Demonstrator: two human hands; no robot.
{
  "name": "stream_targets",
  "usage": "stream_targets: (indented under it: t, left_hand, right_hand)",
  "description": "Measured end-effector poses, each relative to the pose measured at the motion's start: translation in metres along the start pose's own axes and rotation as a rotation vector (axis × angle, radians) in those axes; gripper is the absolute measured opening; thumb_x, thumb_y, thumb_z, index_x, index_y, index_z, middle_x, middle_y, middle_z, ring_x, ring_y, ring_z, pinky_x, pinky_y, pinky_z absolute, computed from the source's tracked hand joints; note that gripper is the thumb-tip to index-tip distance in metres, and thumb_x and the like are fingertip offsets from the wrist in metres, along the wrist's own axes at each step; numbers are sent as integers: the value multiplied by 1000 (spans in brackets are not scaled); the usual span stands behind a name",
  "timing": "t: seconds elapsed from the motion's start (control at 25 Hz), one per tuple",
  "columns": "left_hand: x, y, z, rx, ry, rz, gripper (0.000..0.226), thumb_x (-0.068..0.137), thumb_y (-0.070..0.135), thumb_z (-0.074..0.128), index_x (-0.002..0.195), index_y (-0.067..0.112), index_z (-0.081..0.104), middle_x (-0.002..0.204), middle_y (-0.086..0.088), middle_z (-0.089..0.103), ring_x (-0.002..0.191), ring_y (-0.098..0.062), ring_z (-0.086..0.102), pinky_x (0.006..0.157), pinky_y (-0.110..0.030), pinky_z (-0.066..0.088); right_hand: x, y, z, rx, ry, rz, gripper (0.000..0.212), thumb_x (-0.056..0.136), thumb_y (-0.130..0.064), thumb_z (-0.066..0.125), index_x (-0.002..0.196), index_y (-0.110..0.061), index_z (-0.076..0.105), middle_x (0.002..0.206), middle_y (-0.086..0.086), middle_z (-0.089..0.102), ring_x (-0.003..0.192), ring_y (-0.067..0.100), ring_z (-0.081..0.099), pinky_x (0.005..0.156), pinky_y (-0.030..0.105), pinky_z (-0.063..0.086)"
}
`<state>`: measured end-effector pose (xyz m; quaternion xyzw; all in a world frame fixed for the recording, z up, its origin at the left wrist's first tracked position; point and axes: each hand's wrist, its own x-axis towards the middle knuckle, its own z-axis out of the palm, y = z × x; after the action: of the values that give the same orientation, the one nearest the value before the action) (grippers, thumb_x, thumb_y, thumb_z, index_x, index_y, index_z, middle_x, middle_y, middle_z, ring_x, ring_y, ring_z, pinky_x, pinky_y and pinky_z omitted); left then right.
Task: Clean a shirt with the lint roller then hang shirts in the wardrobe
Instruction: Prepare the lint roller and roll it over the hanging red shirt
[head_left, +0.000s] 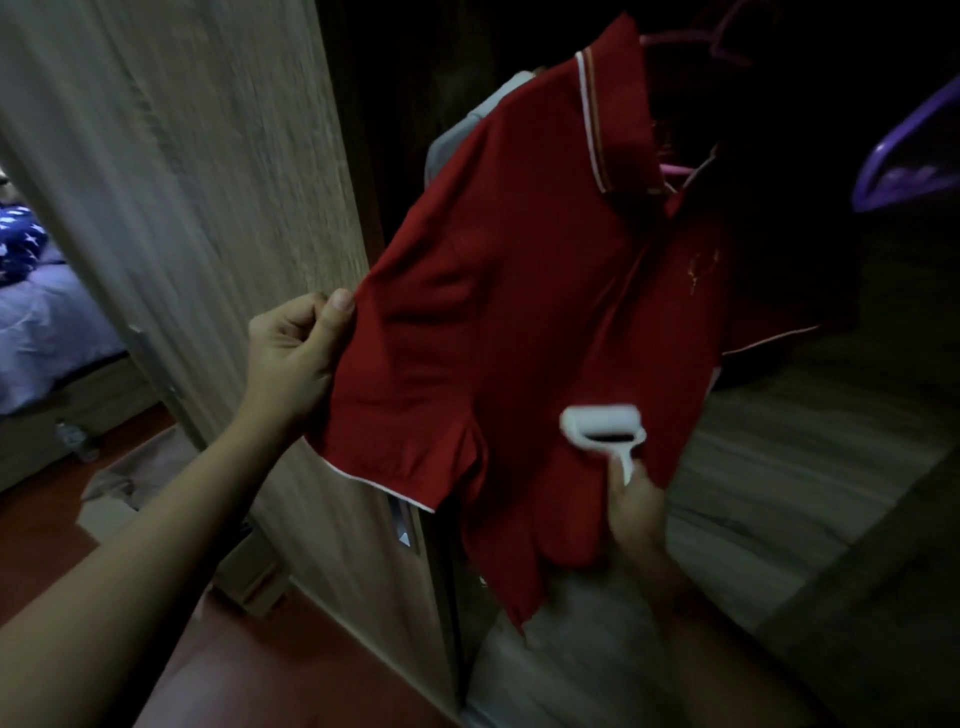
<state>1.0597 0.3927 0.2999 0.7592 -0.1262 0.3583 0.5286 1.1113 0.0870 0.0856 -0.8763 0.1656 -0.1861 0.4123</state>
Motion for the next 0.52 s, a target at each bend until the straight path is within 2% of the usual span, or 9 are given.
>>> stream_targets:
  t: [0.12, 0.28, 0.36, 0.44, 0.52]
  left_hand:
    - [-1, 3, 1, -4, -2, 5, 63, 89, 39, 49, 58, -15, 40, 54, -21, 37, 51, -17, 30, 48, -35, 24]
    - [-1, -1, 1, -14, 19, -8, 64, 89, 41, 50, 57, -13, 39, 52, -3, 34, 49, -11, 30, 48, -36, 23]
    - [0, -3, 1, -24, 21, -22, 61, 88, 41, 51, 55, -9, 39, 48, 6, 34, 48, -6, 30, 47, -33, 22]
    - [0, -3, 0, -35, 28, -33, 52, 88, 41, 52, 53, 5, 40, 45, 11, 36, 47, -1, 30, 46, -29, 23]
    - [0, -3, 0, -44, 24, -29, 51, 88, 41, 52, 53, 6, 39, 46, 11, 36, 47, -1, 30, 46, -28, 23]
  right_hand:
    - [69, -41, -60, 138, 165, -107, 42, 97, -35, 39, 102, 2, 56, 92, 33, 64, 85, 45, 62, 69, 41, 45]
    - [104, -113, -102, 348, 269, -251, 37, 99, -29, 37, 98, 3, 55, 80, 10, 52, 75, 21, 50, 62, 27, 28]
    - [74, -109, -78, 391, 195, -310, 29, 98, -21, 40, 95, 3, 57, 78, 9, 53, 74, 19, 50, 62, 25, 28]
    - [24, -73, -29, 375, 27, -254, 26, 97, -19, 43, 94, 1, 59, 76, 13, 60, 71, 24, 58, 60, 26, 31]
    - [-35, -26, 23, 309, -101, -146, 36, 95, -34, 44, 95, -4, 62, 81, 19, 68, 76, 32, 66, 62, 30, 41]
